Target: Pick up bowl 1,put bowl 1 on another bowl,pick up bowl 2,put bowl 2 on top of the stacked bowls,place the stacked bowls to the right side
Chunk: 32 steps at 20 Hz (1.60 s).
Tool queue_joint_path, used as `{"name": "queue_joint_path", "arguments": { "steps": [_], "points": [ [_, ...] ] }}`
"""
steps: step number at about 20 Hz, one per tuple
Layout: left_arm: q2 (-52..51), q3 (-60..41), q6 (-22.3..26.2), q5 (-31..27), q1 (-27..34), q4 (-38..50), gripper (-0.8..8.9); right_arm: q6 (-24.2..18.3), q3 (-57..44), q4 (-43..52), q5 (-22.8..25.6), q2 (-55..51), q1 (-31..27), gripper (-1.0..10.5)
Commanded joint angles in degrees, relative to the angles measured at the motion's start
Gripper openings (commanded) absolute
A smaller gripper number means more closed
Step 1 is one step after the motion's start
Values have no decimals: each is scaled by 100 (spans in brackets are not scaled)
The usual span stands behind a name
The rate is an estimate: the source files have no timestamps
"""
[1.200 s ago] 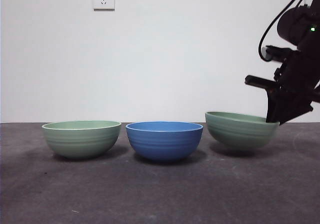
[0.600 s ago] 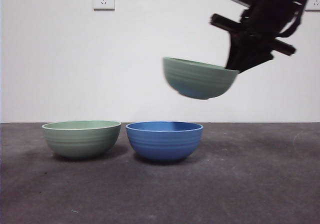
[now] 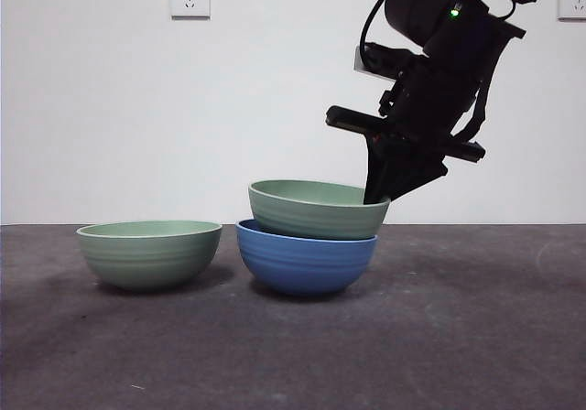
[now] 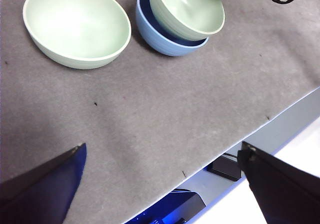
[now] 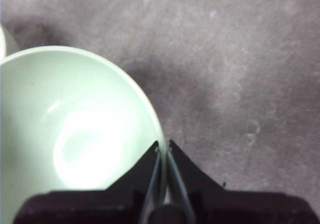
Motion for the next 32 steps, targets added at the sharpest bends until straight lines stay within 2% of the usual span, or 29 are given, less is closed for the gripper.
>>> {"name": "queue_joint_path", "arguments": {
  "steps": [1,5,9,13,16,20,23,26,32],
  "points": [
    [24,15,-17,-79,-15,39,617,9,13,68,-9,166,74,-13],
    [212,15,-17,-129,-15,138,617,-127,13,66,-13,293,219,0],
    [492,15,-17,-131,-15,385,617,-120,28,63,-20,284,267,230],
    [931,15,-52,-197,-15,890,617,-120,162,-15,-31,138,278,233],
    [1456,15,-203,-542,-44,1388,617,-127,240,-184,-9,-361,295,230],
    [2310,17,-765,-894,-186,2433,617,-203,249,-905,20,-1427,269,230],
    [3082,74,-1097,-1408,-400,3156,617,-332,249,-1558,33,-2350,247,230],
    [3945,533,-1187,-1939,-603,3180,616,-332,249,-2063,26,-3084,247,230],
    [5663,1919,-1187,-2625,-866,2933,616,-308,249,-3206,20,-4063,249,228]
  ]
}}
